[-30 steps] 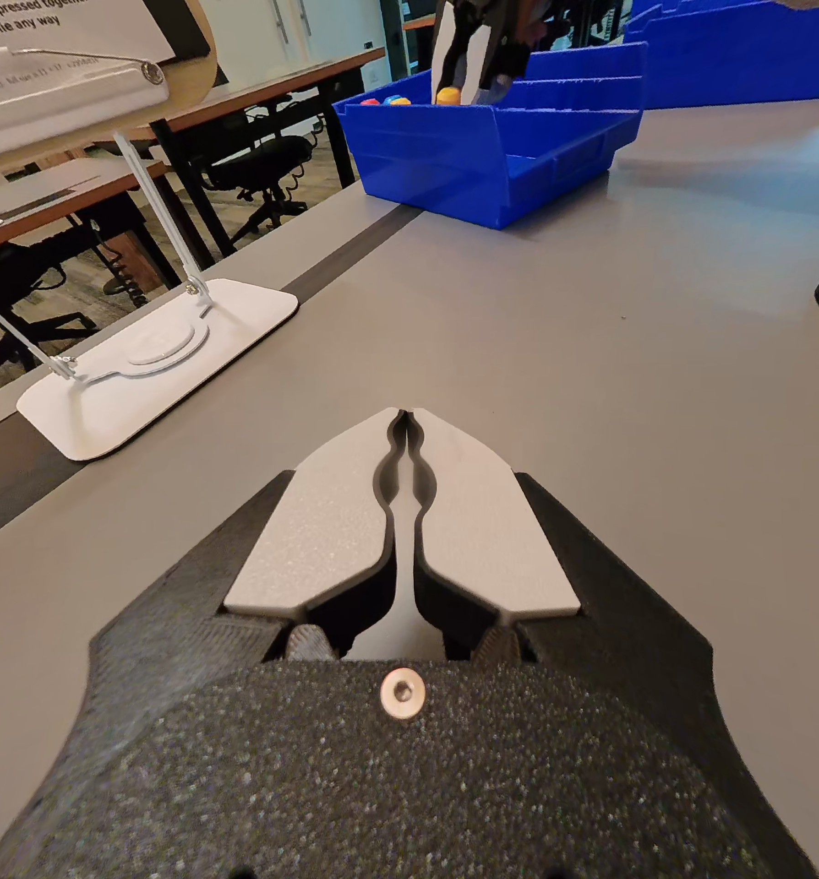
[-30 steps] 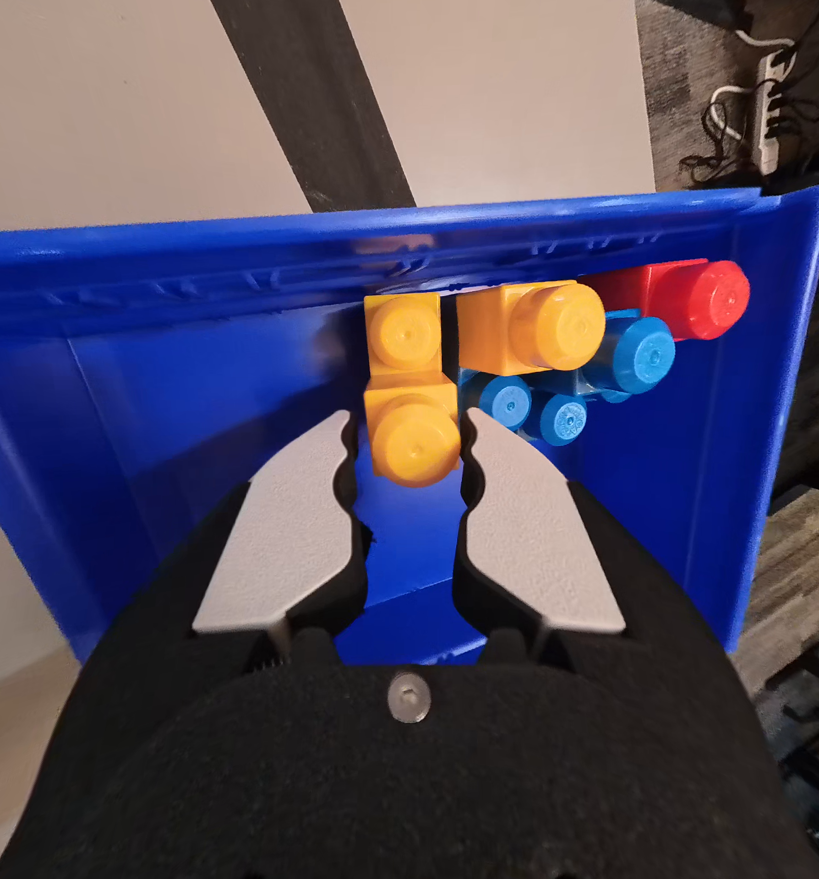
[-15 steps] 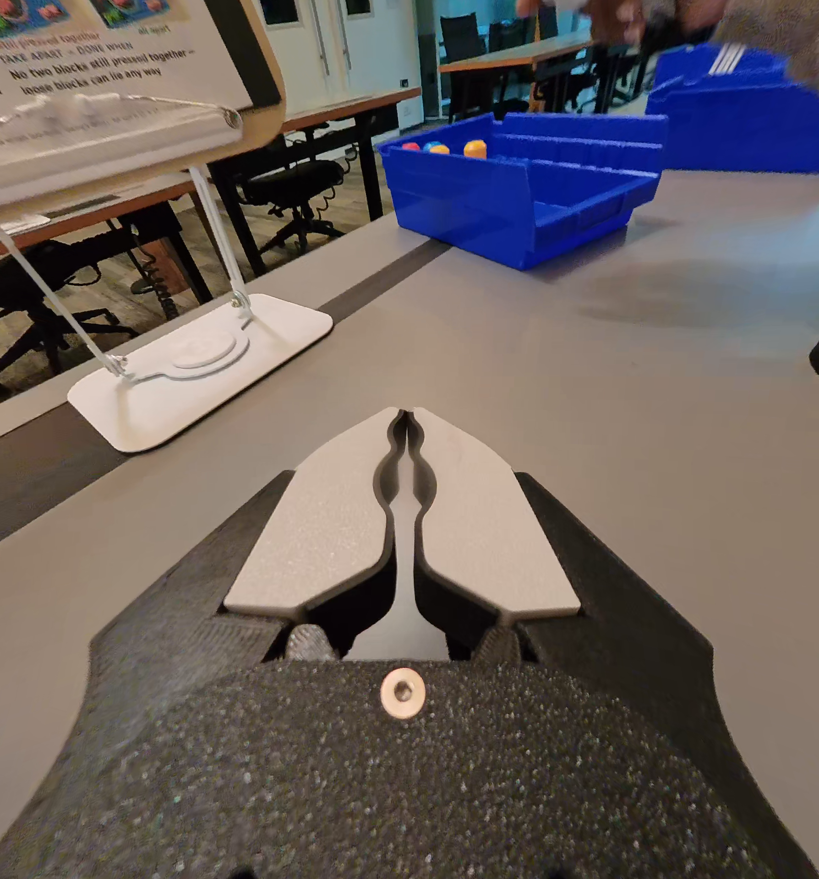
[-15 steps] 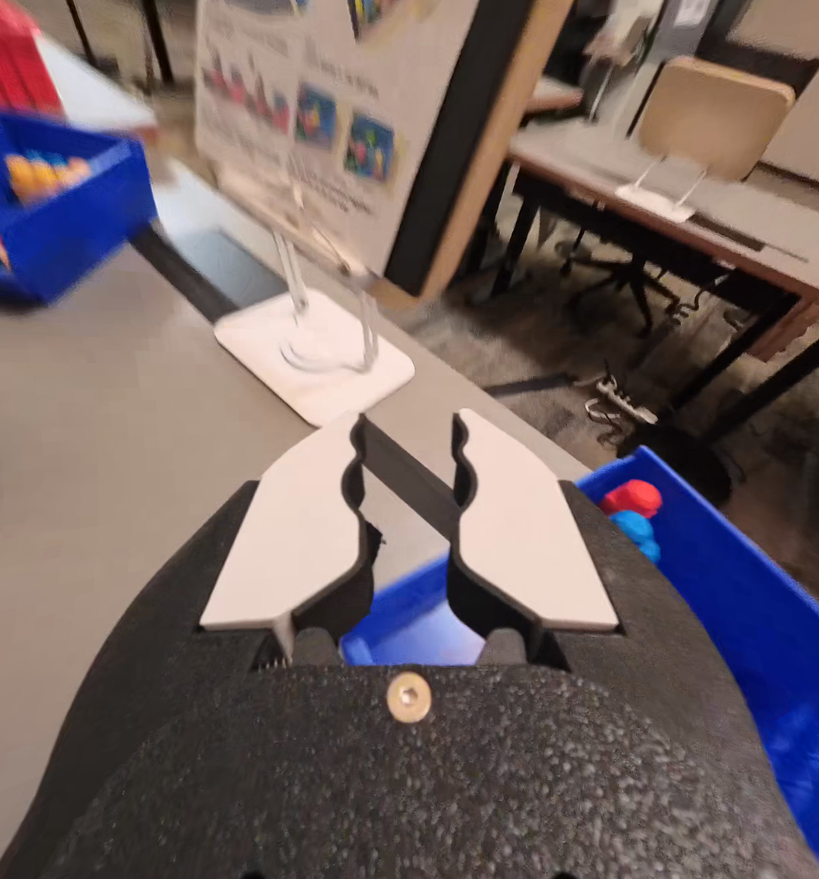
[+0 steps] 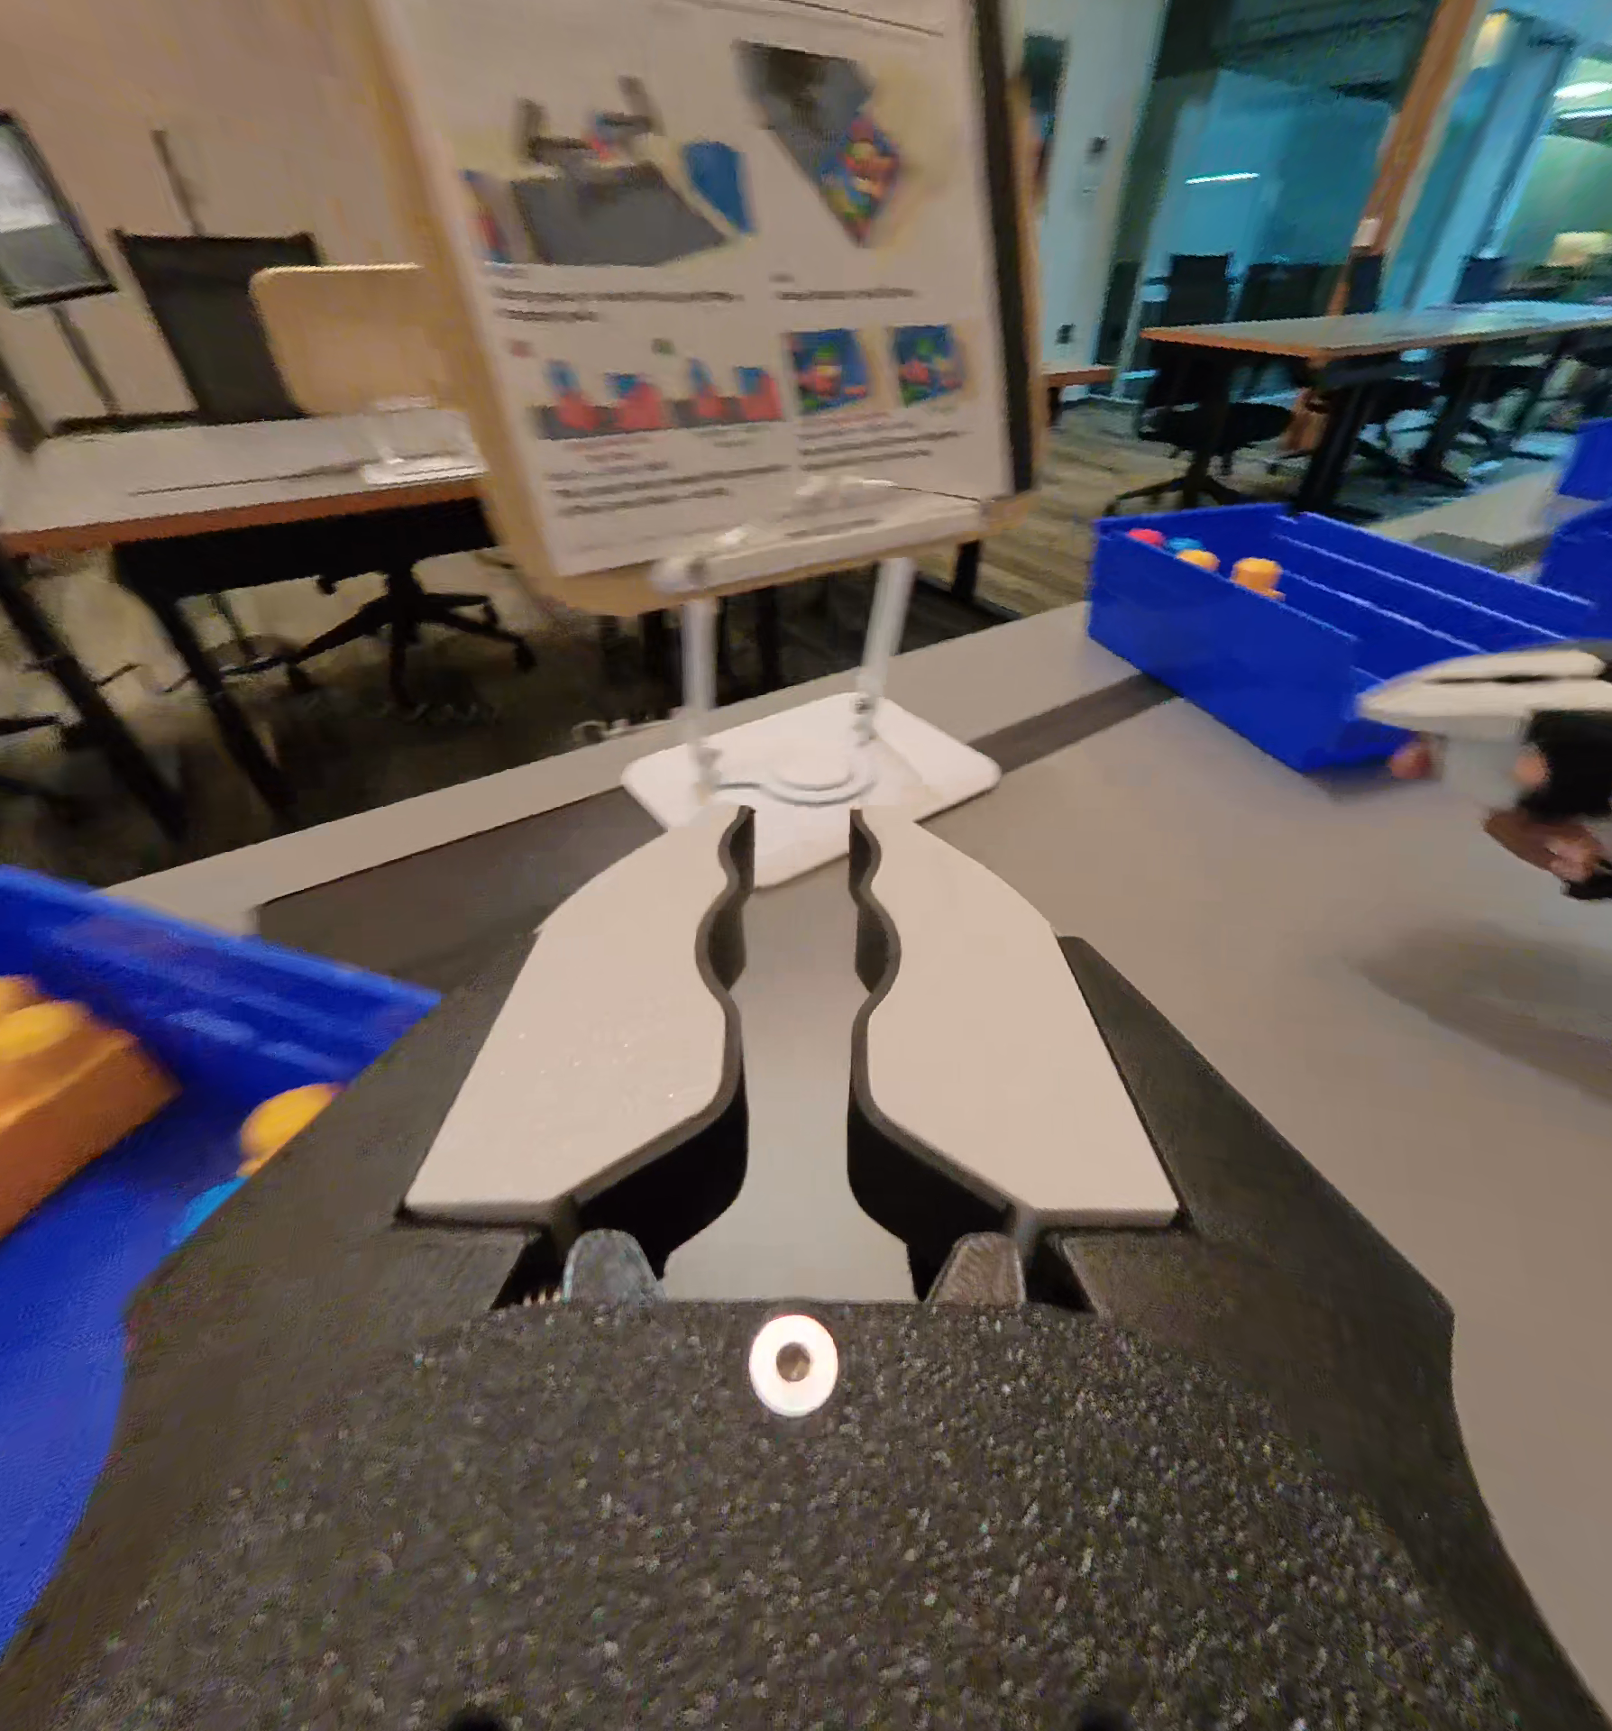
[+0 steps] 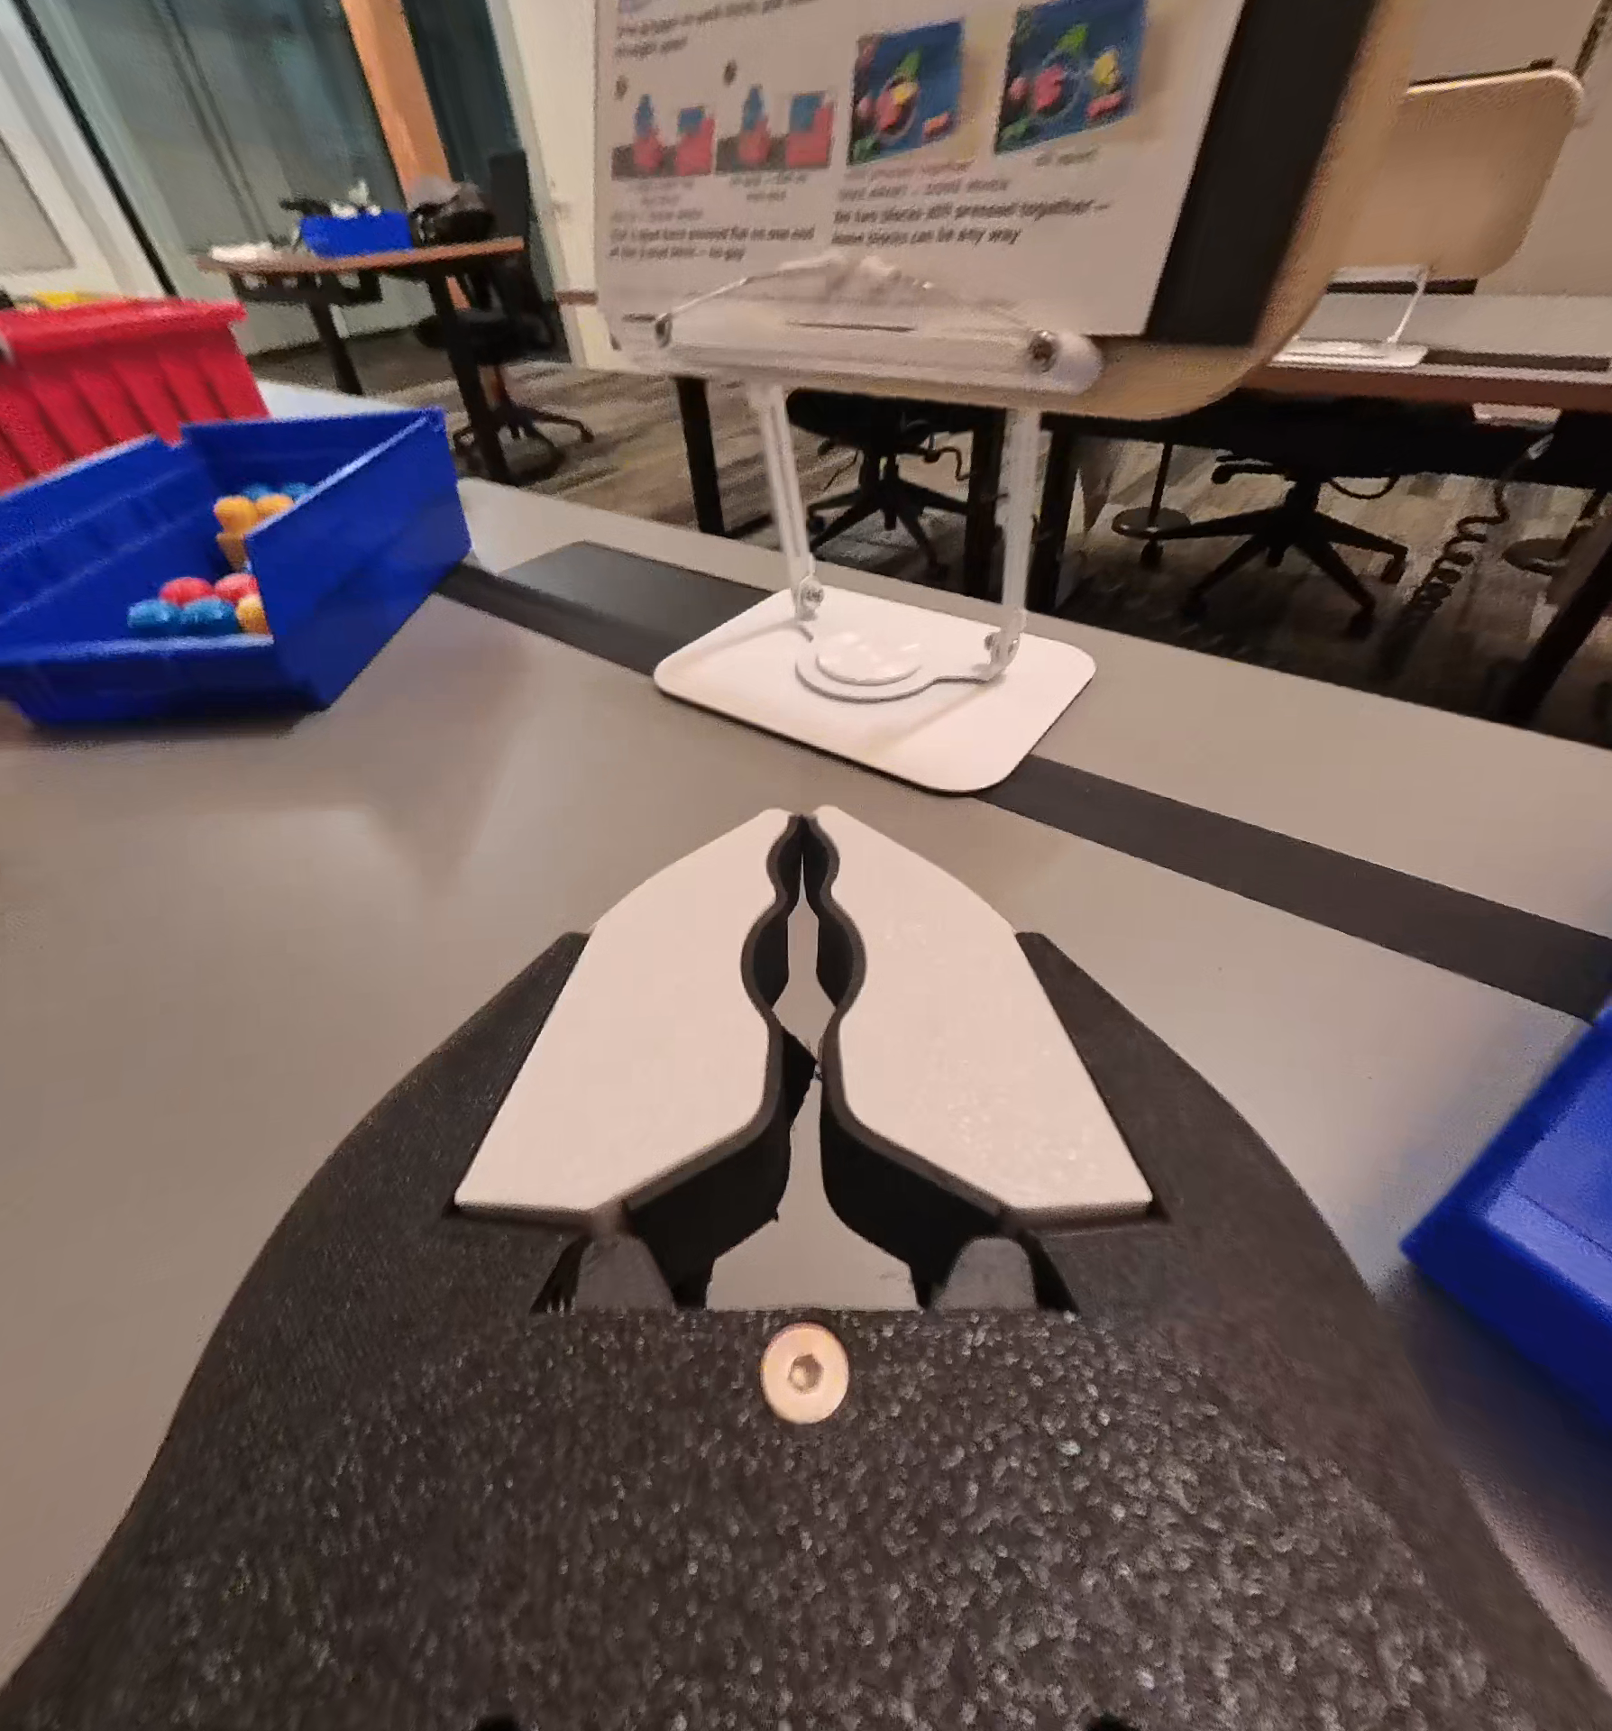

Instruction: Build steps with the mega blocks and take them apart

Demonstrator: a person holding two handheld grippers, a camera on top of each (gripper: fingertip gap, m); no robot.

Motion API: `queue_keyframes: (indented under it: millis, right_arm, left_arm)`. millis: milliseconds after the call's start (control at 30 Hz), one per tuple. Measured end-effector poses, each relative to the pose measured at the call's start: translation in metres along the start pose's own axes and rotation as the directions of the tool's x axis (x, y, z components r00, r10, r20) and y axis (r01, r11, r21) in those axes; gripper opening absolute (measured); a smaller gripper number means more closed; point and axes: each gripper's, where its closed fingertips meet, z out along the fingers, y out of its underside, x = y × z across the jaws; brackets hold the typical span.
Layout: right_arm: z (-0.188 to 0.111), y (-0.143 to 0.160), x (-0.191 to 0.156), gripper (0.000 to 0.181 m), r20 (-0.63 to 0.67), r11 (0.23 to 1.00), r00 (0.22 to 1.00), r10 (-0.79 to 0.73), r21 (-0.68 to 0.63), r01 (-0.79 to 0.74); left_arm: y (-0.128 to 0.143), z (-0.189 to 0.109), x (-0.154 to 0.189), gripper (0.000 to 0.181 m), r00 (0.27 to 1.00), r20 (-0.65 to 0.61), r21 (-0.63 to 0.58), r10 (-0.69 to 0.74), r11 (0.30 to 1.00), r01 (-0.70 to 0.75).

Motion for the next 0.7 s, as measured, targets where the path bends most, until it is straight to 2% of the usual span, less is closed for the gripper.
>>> queue_keyframes:
  millis: [133, 200, 267, 367, 433, 500, 567, 700]
  right_arm:
    - [0.0, 0.003, -0.005, 0.0, 0.043, 1.0, 0.999, -0.005, 0.009, 0.004]
    - [0.0, 0.004, -0.004, 0.0, 0.056, 1.0, 0.998, 0.015, 0.012, -0.016]
    - [-0.001, 0.009, -0.001, 0.0, 0.055, 1.0, 0.998, 0.024, 0.0, -0.024]
    - [-0.003, 0.011, -0.002, 0.0, 0.092, 0.998, 0.994, 0.063, 0.006, -0.064]
    - [-0.004, 0.01, 0.0, 0.0, 0.103, 0.996, 0.991, 0.089, 0.021, -0.092]
    - [-0.004, 0.012, 0.001, 0.0, 0.105, 0.996, 0.991, 0.081, 0.016, -0.083]
    - [-0.004, 0.015, 0.001, 0.0, 0.103, 0.998, 0.993, 0.056, 0.006, -0.057]
    - [-0.002, 0.023, -0.001, 0.0, 0.105, 1.0, 0.994, 0.009, -0.023, -0.006]
  left_arm:
    - [-0.016, -0.034, -0.095, 0.032, 0.986, 0.166, -0.112, 0.019, 0.994, -0.001]
    - [-0.012, -0.044, -0.139, 0.038, 0.973, 0.222, -0.227, 0.072, 0.974, -0.02]
    - [0.002, -0.051, -0.18, 0.046, 0.961, 0.238, -0.386, 0.14, 0.922, -0.038]
    - [0.042, -0.063, -0.238, 0.05, 0.945, 0.231, -0.658, 0.232, 0.753, -0.024]
    - [0.07, -0.073, -0.27, 0.048, 0.936, 0.224, -0.783, 0.271, 0.622, 0.008]
    - [0.094, -0.079, -0.293, 0.05, 0.932, 0.208, -0.855, 0.296, 0.518, 0.027]
    - [0.112, -0.078, -0.306, 0.052, 0.935, 0.172, -0.897, 0.311, 0.443, 0.018]
    - [0.134, -0.077, -0.331, 0.054, 0.913, 0.076, -0.961, 0.4, 0.275, -0.04]
